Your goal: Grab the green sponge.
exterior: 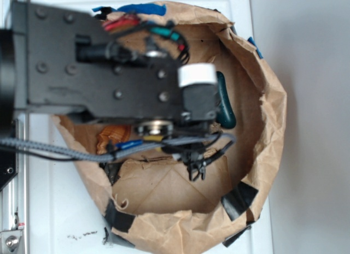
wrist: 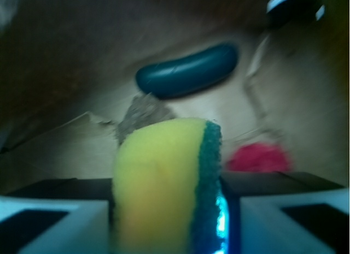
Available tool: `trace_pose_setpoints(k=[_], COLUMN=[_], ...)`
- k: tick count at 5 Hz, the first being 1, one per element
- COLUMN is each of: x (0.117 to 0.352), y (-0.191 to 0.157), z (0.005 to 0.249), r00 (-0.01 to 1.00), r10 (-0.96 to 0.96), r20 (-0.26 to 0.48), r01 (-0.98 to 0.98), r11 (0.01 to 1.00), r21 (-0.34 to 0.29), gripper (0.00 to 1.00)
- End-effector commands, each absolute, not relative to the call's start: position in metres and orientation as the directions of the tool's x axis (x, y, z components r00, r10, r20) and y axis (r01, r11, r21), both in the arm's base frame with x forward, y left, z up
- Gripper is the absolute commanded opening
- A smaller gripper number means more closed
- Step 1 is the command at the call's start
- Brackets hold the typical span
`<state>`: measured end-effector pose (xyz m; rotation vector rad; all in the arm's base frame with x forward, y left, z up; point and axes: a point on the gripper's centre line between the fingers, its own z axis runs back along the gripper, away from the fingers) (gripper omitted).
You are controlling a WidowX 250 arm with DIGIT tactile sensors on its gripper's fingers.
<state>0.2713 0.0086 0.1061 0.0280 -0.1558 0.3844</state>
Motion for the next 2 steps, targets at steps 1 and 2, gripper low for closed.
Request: trace_pose_setpoints(k=[1, 2], x=[0.2541, 0.2455], y=[0.0318, 0.0276], z=[0.1479, 0.1502], r00=[0.947, 0.952], r10=[0.32, 0.304], r20=[-0.024, -0.012], r01=[-0.32, -0.305], r11=[0.948, 0.952], r21=[0.001, -0.029], gripper=[0.0, 0.0])
